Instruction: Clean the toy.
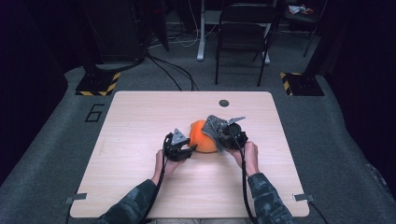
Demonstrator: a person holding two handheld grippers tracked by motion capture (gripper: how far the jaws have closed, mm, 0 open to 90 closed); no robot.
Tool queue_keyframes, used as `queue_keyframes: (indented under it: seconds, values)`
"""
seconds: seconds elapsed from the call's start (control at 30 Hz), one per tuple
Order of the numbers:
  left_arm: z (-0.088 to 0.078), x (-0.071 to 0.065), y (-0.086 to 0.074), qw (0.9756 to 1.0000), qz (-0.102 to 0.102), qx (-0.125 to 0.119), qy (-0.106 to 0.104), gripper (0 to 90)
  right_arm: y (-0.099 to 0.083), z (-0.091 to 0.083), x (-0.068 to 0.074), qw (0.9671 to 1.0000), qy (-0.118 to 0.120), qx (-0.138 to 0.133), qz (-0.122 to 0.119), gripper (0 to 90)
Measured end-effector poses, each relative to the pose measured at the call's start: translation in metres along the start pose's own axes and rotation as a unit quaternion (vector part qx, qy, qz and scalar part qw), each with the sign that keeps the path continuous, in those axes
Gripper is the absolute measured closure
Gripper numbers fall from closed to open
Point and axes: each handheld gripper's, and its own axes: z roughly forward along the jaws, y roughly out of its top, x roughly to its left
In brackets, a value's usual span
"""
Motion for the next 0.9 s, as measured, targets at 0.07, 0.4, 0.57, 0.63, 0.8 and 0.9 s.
queue_keyframes:
  seconds: [0.07,0.4,0.57,0.63,0.8,0.9]
  values:
    - [0.004,-0.005,0.0,0.9999,0.008,-0.003,0.01,47.1,-0.001,0.0,-0.003,1.0,0.002,0.0,0.005,78.5]
    - [0.007,-0.005,-0.005,0.9992,0.024,-0.026,0.018,78.3,0.004,-0.01,0.0,0.9999,0.0,-0.016,0.004,78.4]
    - [-0.002,-0.009,0.003,0.9984,0.028,-0.05,-0.007,79.3,0.017,-0.035,0.017,0.9984,0.002,-0.053,-0.021,78.4]
    - [-0.006,-0.012,0.006,0.9977,0.029,-0.059,-0.018,79.3,0.02,-0.039,0.034,0.9976,-0.004,-0.053,-0.045,78.4]
    - [-0.006,-0.012,0.006,0.9978,0.021,-0.056,-0.028,79.2,0.016,-0.022,0.043,0.9963,-0.025,-0.025,-0.078,78.4]
    - [-0.004,-0.009,0.005,0.9981,0.015,-0.053,-0.028,79.1,0.015,-0.019,0.035,0.9979,-0.018,-0.017,-0.059,78.4]
